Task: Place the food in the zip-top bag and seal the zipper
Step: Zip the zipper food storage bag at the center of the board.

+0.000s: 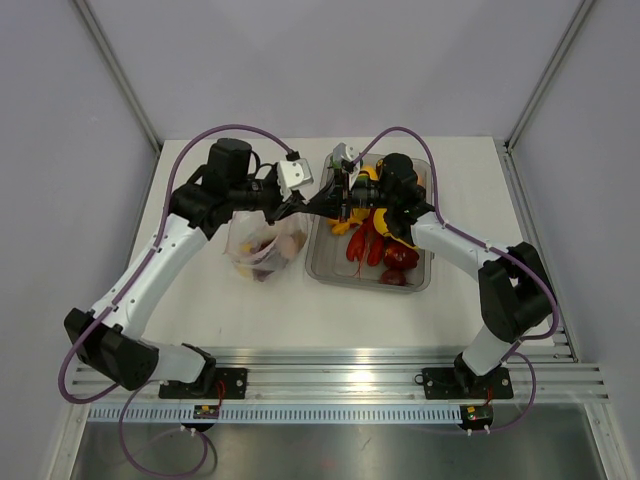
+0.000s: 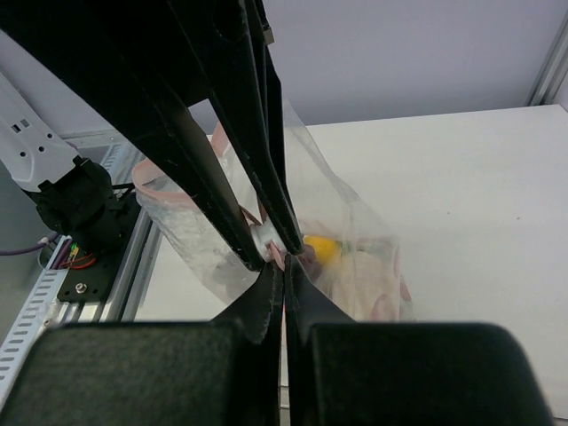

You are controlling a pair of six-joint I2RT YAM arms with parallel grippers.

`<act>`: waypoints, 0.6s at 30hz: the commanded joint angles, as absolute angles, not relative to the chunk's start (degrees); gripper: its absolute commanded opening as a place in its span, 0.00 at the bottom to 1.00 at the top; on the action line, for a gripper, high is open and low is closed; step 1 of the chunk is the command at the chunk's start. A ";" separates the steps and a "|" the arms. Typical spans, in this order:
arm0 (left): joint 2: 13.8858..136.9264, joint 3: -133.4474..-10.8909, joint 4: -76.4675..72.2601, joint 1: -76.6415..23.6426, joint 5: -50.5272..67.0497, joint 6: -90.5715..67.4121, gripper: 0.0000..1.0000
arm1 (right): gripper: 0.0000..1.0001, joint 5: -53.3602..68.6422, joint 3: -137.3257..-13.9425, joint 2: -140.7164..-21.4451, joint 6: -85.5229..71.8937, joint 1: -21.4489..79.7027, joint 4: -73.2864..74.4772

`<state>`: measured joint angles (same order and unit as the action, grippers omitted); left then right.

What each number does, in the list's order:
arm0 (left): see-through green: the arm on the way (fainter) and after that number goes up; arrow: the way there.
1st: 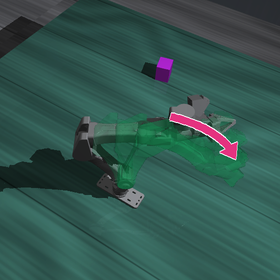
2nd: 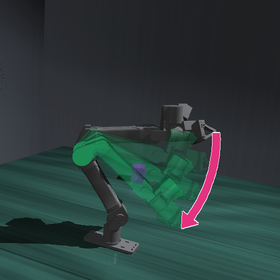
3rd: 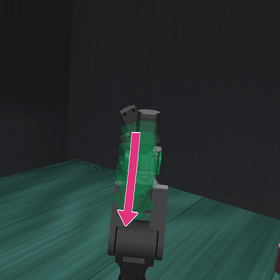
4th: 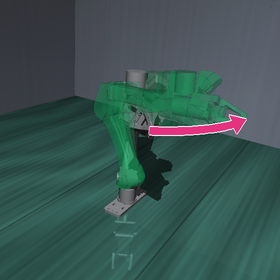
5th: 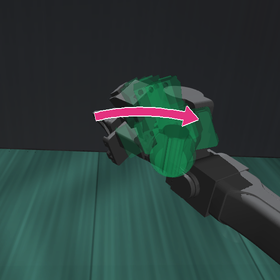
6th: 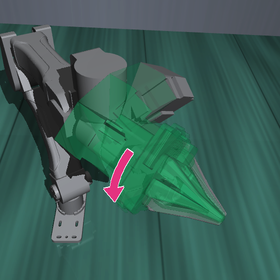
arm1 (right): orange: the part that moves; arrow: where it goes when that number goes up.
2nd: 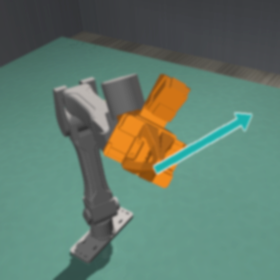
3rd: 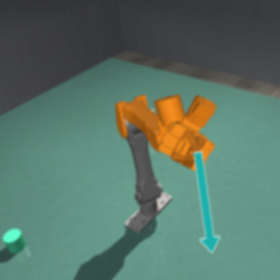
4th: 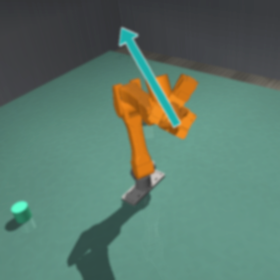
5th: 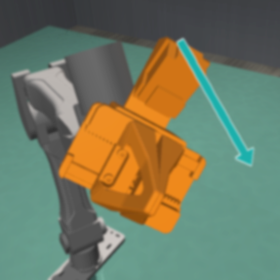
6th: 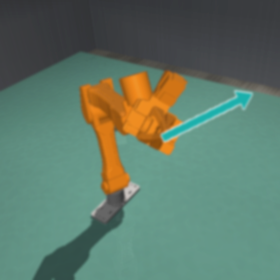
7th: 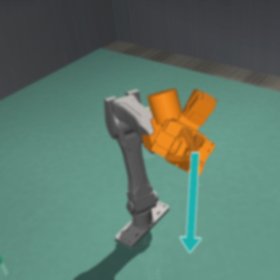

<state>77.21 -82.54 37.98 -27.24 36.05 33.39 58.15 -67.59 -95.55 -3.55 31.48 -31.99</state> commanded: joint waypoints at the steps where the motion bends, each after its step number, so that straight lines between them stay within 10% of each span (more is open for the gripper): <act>1: 77.96 -85.08 38.58 -27.25 39.64 33.75 0.17 | 0.00 58.10 -68.91 -93.34 -4.13 31.64 -37.09; 5: 78.13 -85.08 39.55 -27.25 38.94 34.01 0.00 | 0.00 57.48 -68.73 -93.16 -4.04 31.55 -37.26; 18: 71.12 -79.46 41.66 -22.24 35.51 32.70 0.00 | 0.00 44.65 -69.61 -94.13 -11.60 31.55 -39.29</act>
